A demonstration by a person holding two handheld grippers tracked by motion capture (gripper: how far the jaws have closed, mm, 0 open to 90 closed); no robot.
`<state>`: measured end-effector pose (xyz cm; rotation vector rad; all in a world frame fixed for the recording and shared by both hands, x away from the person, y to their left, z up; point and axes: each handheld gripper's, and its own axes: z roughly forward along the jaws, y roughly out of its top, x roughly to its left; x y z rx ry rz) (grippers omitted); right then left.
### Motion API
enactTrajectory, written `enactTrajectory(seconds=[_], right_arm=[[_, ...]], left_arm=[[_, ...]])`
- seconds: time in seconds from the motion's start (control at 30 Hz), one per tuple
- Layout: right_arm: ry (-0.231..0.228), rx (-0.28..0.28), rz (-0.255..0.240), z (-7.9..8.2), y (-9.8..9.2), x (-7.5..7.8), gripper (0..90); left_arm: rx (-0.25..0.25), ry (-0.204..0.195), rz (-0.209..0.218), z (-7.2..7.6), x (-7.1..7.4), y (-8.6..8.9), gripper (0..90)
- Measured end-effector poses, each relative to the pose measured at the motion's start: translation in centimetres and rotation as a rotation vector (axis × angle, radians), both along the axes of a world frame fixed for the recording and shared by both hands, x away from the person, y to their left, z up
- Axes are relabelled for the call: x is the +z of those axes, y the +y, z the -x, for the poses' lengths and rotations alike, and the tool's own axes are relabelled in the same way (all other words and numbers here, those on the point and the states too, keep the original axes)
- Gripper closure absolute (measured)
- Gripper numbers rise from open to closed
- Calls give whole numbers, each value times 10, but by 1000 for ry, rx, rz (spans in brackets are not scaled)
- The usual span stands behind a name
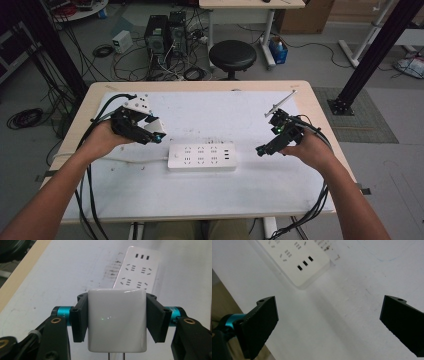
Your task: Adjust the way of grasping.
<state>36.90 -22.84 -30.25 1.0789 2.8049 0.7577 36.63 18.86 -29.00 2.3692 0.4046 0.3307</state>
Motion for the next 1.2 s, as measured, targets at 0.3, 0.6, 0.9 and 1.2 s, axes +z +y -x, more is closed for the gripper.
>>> enactTrajectory(seconds=[0.3, 0.6, 0.9, 1.2], right_arm=[[116, -124, -345, 3, 6, -4, 15], [251, -182, -540, 5, 23, 1, 16], [303, -183, -588, 5, 38, 5, 20], [372, -160, -604, 3, 63, 3, 54]], left_arm=[[-75, -57, 45, 16, 4, -26, 425], [-128, -65, 57, 26, 0, -58, 424], [-169, -68, 79, 29, -3, -80, 425], [-190, -89, 99, 29, -3, -91, 425]])
